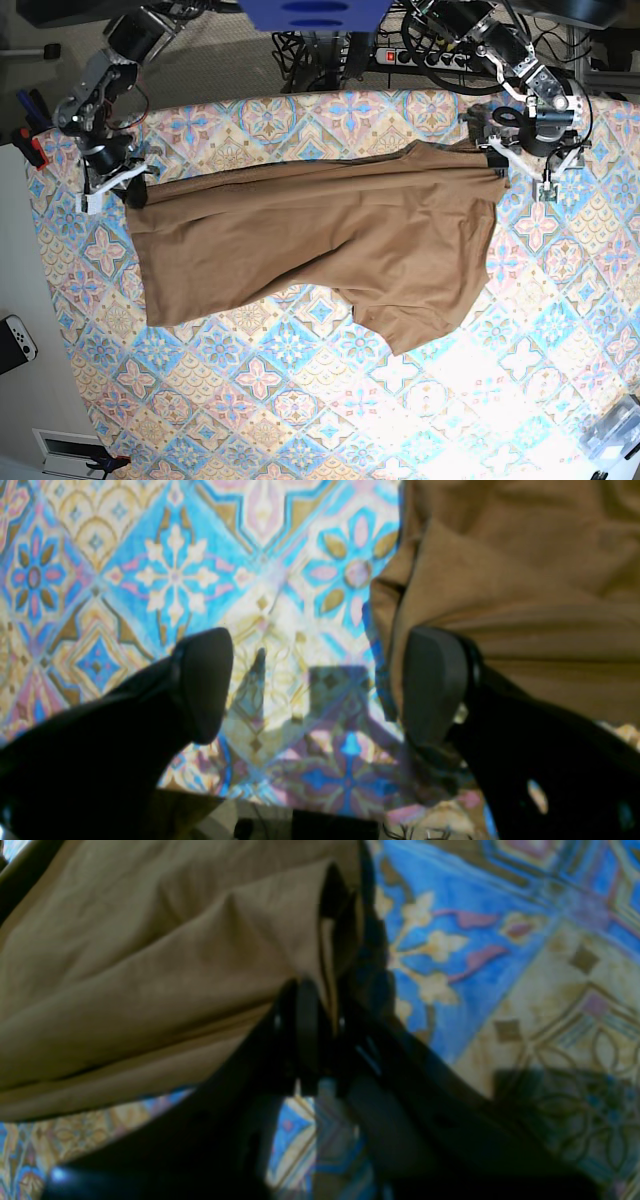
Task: Layout the t-shirt on the table in an organized manner, then fold the t-shirt properly
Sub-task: 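Lower the shirt edge onto the table and open both grippers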
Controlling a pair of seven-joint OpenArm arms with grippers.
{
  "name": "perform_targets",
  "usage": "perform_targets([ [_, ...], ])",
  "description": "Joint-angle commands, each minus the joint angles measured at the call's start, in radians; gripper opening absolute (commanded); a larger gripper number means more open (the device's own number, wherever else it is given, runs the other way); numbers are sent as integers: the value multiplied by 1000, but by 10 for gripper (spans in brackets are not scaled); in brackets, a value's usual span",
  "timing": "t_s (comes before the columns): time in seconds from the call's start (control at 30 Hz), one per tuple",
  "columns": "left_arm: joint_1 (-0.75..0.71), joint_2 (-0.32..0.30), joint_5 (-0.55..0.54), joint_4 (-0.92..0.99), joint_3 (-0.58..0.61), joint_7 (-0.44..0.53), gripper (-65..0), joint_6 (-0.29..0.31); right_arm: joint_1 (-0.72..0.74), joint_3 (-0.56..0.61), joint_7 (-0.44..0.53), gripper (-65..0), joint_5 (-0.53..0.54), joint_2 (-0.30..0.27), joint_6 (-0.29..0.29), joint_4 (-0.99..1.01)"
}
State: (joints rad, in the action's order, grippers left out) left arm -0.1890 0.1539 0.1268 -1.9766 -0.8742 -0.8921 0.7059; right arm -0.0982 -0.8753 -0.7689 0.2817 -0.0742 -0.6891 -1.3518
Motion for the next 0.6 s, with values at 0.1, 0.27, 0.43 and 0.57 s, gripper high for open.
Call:
perform_targets([
  [0.1, 13, 3, 1, -22, -47, 14, -145, -8, 5, 0, 4, -650, 3, -14, -4, -10],
  [0.27, 62, 3, -2, -33, -118, 14, -139, -8, 7, 1, 4, -650, 3, -14, -4, -8],
  [0.43, 171, 3, -2, -31, -233, 14, -139, -8, 4, 1, 2, -650, 0, -14, -4, -8],
  [0.57, 219, 3, 1, -31, -267, 14, -142, -8, 8, 1, 2, -650, -78, -14, -4, -10],
])
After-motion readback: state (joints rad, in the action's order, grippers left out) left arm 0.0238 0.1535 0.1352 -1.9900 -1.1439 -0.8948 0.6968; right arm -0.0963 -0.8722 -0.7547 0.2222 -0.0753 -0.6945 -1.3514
